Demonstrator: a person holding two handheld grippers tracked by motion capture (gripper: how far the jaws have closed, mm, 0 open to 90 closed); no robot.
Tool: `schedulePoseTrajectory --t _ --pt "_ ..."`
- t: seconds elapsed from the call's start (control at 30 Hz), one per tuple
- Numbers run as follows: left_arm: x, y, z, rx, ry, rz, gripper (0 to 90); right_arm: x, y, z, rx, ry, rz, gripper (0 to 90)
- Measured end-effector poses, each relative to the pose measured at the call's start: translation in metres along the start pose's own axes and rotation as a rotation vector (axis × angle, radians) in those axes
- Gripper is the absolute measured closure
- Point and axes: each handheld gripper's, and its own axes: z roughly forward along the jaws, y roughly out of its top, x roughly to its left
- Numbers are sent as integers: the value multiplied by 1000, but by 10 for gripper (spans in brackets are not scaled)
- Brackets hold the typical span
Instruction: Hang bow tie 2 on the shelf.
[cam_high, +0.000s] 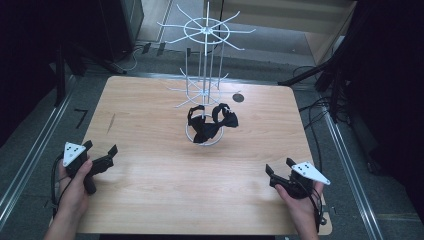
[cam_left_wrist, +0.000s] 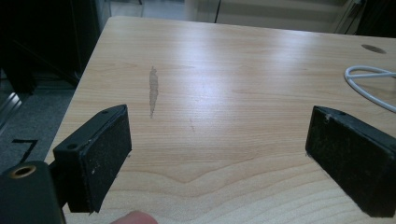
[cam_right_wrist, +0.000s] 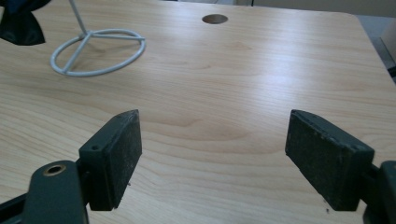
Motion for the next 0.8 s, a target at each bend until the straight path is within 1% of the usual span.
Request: schedulePoseTrajectory --t 0.17,0.2,0.4,0.8 --pt "0 0 0 -1 0 0 73 -11 -5 -6 7 -23 4 199" --pt "0 0 0 -1 0 1 73 -13 -7 -8 8 -29 10 200" --pt "-1 0 0 -1 0 2 73 -22 -12 -14 11 -46 19 201" --pt "-1 0 0 0 3 4 72 -37 -21 -25 10 -77 39 201"
